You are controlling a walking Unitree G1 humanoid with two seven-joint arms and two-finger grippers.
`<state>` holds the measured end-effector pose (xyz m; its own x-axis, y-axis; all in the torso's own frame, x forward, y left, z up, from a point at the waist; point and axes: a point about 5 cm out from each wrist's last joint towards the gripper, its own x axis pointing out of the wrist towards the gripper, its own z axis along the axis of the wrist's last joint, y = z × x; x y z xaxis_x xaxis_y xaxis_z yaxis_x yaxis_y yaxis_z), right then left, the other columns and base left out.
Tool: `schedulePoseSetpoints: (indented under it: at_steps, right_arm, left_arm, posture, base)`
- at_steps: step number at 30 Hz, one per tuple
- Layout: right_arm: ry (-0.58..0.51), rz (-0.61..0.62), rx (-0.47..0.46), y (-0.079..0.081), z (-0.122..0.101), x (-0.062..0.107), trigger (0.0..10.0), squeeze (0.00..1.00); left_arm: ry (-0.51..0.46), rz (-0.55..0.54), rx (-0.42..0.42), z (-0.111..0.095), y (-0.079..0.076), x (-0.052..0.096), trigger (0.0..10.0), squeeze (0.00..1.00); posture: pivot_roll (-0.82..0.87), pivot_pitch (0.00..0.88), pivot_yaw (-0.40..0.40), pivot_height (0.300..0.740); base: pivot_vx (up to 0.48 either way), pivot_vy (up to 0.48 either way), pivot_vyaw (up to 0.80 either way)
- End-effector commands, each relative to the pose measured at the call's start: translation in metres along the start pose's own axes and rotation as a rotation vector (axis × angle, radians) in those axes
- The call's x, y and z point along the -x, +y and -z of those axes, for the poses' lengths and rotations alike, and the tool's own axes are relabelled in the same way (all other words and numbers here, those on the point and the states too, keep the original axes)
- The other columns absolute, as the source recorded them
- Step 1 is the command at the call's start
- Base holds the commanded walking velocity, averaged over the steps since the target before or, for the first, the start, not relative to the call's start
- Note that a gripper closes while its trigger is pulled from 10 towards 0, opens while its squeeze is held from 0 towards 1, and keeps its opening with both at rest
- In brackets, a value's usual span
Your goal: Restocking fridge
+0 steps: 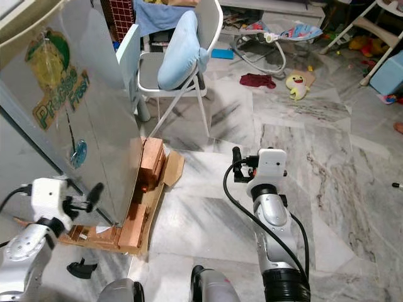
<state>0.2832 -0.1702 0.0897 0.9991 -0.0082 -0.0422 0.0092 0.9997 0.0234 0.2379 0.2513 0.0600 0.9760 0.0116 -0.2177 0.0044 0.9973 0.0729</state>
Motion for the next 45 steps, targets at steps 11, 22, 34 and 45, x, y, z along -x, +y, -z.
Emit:
schedulePoseSetpoints:
  at_steps: [11, 22, 34, 45]
  right_arm:
    - [0.003, -0.008, 0.011, -0.002, -0.002, -0.001, 10.0, 0.0]
    - [0.006, -0.024, 0.02, 0.0, -0.001, -0.003, 10.0, 0.0]
    - [-0.033, -0.008, 0.012, -0.001, -0.007, -0.002, 10.0, 0.0]
    - [-0.033, 0.015, 0.011, -0.004, -0.005, 0.002, 10.0, 0.0]
  left_arm:
    - [-0.103, -0.016, -0.04, -0.03, 0.003, -0.023, 10.0, 0.0]
    - [-0.221, 0.305, -0.153, -0.069, -0.05, -0.047, 10.0, 0.0]
    - [-0.295, 0.597, -0.142, -0.09, -0.133, -0.061, 10.0, 0.0]
    - [-0.204, 0.445, -0.114, -0.06, -0.096, -0.064, 10.0, 0.0]
  posture:
    - [0.01, 0.105, -0.046, 0.74]
    - [0.02, 0.096, -0.063, 0.74]
    - [0.01, 0.077, -0.058, 0.74]
    - [0.01, 0.08, -0.058, 0.74]
  base:
    - [0.0, 0.0, 0.0]
    - [0.0, 0.0, 0.0]
    - [0.0, 0.0, 0.0]
    - [0.0, 0.0, -0.36]
